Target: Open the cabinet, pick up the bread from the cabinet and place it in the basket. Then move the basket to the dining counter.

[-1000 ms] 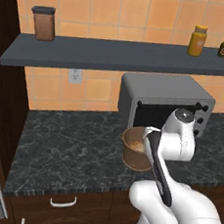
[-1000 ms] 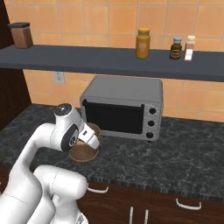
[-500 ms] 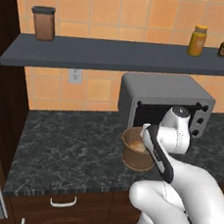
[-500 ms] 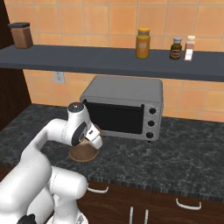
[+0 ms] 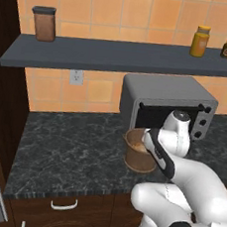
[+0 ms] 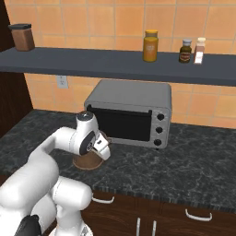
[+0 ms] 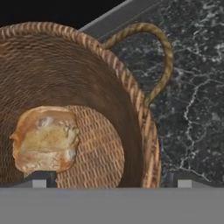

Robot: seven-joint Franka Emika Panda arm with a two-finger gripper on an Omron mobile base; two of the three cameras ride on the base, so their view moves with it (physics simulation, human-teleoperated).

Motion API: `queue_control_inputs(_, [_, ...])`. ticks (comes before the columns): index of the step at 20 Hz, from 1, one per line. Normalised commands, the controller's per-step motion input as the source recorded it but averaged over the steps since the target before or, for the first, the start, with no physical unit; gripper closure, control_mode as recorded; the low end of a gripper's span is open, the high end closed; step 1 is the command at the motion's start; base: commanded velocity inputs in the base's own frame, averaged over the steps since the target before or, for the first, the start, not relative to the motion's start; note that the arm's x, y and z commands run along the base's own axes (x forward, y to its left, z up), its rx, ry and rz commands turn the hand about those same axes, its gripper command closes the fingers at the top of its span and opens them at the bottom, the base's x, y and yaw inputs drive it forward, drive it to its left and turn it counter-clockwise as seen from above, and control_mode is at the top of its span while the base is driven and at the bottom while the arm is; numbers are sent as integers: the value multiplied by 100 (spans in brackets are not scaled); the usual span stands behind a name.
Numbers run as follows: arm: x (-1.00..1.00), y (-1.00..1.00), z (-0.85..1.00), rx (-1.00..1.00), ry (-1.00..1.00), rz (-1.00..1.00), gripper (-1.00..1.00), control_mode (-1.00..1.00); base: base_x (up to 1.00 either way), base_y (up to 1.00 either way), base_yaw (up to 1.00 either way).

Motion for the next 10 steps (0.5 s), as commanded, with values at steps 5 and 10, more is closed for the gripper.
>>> queue_control_inputs(5, [-21,17,-79,0,0,-1,100,-100,0,0,0])
queue_control_inputs(10, [-16,32,-65,3,0,-5,100,-100,0,0,0])
